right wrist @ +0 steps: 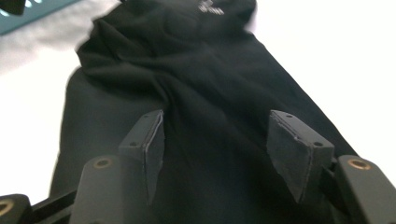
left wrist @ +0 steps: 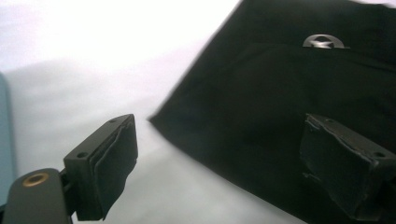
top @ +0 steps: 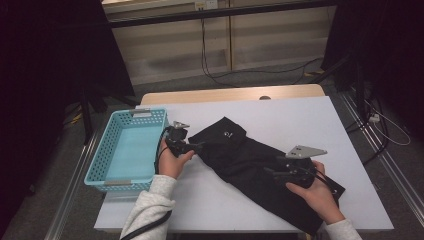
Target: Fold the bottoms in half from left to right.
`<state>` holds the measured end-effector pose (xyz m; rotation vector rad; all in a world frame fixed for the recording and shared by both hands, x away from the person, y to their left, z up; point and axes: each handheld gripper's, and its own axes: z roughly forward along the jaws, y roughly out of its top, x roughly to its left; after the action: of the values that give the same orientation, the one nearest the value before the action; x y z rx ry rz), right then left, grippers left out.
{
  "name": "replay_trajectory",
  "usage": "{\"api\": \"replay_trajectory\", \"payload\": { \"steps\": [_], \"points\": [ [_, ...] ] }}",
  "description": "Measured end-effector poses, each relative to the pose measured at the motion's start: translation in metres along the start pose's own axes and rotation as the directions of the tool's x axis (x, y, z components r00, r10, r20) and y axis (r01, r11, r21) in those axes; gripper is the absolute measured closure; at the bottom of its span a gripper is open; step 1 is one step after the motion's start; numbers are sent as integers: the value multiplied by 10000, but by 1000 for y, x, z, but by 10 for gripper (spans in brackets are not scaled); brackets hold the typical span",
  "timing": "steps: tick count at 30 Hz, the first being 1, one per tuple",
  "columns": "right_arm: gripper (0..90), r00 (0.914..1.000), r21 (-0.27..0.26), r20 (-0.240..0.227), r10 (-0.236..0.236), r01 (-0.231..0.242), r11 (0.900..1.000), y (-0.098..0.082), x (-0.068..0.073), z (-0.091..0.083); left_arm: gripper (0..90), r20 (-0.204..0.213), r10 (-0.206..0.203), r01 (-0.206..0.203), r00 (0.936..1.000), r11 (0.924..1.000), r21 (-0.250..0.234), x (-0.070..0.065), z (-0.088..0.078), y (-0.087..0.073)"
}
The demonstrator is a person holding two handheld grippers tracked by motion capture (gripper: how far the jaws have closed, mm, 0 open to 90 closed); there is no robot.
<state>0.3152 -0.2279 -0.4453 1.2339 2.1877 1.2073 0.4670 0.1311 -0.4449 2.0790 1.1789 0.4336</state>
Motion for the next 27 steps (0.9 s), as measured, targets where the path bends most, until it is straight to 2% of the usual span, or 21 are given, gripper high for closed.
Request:
{"api": "replay_trajectory", "payload": {
  "steps": [2,4,6,8,11,13,14,17,21,24,26,27],
  "points": [
    [358,9995,-49,325,56,-54,10000,-4,-5,-7,118,-64,-3,3,10000,10000,-28,2,5,2],
    [350,9987,-70,466,194,-191,9998,-7,-10,-13,111,-28,197,-197,9998,9998,45,1,10,4],
    [350,9978,-19,625,200,-199,9998,-12,-13,-18,107,-90,74,-73,9999,10000,68,2,16,5],
    [349,9967,125,783,197,-207,9997,-16,-18,-22,100,-171,95,-91,9998,9997,209,4,21,4],
    [347,9936,98,1035,443,-456,9989,-22,-27,-30,100,-229,189,-181,9996,9993,339,6,25,4],
    [340,9917,23,1116,641,-648,9979,-25,-33,-36,101,-176,34,-25,9998,9987,500,7,29,2],
    [339,9901,-35,1207,721,-722,9974,-26,-36,-40,98,-69,-159,162,9999,9989,434,7,31,1],
    [338,9843,-118,1486,950,-942,9955,-31,-44,-50,124,-75,-213,216,9997,9989,411,6,31,2],
    [328,9786,-137,1699,1162,-1155,9932,-38,-53,-64,369,293,-243,225,9993,9980,596,6,25,4],
    [322,9712,-122,2012,1275,-1276,9917,-43,-60,-74,593,482,-689,645,9965,9941,875,5,21,6],
    [321,9641,-124,2226,1446,-1455,9893,-47,-64,-78,751,816,-1078,977,9908,9881,1188,4,20,8],
    [321,9617,-29,2341,1427,-1461,9893,-48,-66,-80,804,755,-1265,1166,9891,9855,1235,4,19,8]
  ]
}}
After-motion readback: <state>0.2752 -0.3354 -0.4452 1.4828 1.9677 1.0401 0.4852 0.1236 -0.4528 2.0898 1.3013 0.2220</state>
